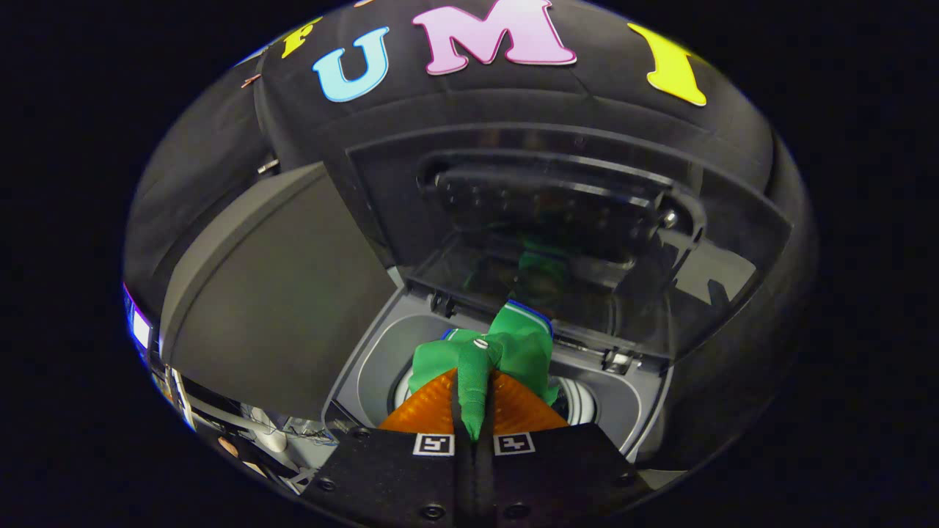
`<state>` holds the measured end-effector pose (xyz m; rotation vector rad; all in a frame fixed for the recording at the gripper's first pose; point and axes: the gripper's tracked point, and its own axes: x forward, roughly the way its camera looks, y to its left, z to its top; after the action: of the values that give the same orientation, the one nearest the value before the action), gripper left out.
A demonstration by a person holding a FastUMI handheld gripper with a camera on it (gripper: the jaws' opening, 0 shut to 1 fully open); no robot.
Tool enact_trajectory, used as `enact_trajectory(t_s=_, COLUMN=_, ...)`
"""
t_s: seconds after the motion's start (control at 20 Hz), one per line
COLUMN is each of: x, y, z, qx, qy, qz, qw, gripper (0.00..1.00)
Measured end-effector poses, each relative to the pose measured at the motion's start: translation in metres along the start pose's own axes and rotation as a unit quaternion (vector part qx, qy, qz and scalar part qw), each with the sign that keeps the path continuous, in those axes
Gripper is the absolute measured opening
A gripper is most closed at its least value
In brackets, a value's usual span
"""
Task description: Put the clothes into the washing machine and then close the washing machine lid.
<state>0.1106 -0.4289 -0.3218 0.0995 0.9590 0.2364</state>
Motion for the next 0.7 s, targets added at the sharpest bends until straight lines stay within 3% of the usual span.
enact_trajectory(t_s=0.4, x=0.050, y=0.001, z=-0.042, qx=0.028, qy=0.055, qz=-0.039, qw=0.997, gripper=0.05)
enact_trajectory(t_s=0.7, x=0.060, y=-0.004, z=-0.066, qx=0.016, qy=0.075, qz=-0.062, qw=0.995, gripper=0.05)
